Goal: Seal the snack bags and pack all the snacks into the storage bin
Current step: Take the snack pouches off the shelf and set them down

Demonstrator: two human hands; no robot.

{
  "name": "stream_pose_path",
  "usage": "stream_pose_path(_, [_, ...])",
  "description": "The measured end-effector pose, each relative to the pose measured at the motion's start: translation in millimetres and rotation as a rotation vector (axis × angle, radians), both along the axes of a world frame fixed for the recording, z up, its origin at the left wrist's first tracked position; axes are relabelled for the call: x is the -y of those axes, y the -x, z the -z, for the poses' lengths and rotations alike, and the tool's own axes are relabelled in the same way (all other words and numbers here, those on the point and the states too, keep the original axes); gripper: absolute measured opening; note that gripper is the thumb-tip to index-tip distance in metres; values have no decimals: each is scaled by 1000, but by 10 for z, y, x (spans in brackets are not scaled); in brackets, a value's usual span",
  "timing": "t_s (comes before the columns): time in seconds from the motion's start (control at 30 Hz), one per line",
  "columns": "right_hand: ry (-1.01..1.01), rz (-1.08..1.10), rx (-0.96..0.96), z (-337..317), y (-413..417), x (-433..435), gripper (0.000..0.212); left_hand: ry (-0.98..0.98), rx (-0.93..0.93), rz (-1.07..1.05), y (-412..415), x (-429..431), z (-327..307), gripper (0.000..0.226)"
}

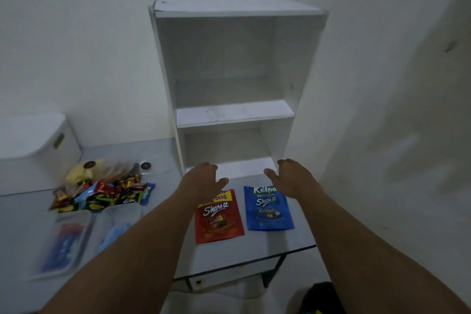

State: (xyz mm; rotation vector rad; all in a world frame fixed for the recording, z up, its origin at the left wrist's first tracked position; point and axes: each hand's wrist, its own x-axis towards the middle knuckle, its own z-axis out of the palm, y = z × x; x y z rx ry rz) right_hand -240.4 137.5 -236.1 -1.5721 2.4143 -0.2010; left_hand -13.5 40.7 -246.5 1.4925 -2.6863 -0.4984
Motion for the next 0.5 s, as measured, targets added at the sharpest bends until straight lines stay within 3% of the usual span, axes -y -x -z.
stream_pose_path(0.3, [-161,-120,113,1007,188,681,59,-154,70,-159,130,392,826,72])
stream_pose_path(0.5, [-253,-178,154,1672,445,952,36,-223,99,-217,358,644,1376,70])
